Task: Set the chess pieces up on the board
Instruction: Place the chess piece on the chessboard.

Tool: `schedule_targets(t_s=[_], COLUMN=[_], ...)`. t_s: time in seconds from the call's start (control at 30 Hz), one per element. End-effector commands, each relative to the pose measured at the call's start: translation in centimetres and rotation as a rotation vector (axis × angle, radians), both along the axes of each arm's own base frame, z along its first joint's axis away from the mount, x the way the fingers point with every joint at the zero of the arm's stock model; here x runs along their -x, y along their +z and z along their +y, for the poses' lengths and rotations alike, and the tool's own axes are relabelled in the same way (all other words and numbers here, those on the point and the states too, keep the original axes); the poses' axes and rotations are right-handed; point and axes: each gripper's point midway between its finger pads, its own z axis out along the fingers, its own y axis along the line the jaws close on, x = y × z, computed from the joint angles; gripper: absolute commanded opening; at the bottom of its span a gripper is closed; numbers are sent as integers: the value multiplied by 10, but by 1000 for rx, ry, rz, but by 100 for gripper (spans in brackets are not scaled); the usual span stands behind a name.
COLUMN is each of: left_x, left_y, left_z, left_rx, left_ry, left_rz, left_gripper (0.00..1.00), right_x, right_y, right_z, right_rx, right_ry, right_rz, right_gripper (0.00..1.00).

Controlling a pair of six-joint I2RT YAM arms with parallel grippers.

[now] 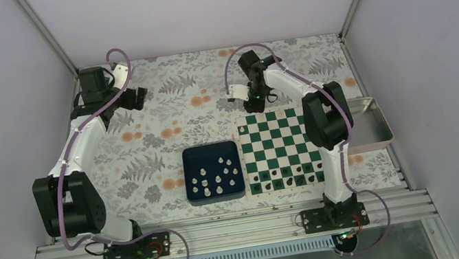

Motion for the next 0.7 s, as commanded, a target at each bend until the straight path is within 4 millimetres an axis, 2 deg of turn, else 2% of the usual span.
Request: schedule_targets(t_s=[0.0,0.2,0.67], left_x=[3,3,3], left_y=[10,10,9], left_z=[-1,-1,-2], left_rx=[7,7,6], left_ry=[-18,-18,-21], left_rz=[-26,-26,-21], left_gripper=[100,100,100], right_x=[4,4,8], right_y=[-15,-34,-46], right_z=[-5,-12,-10], right_rx=[4,17,-11], right_ry=[8,-9,-4], right_rz=[23,60,109], right_gripper=[4,4,4])
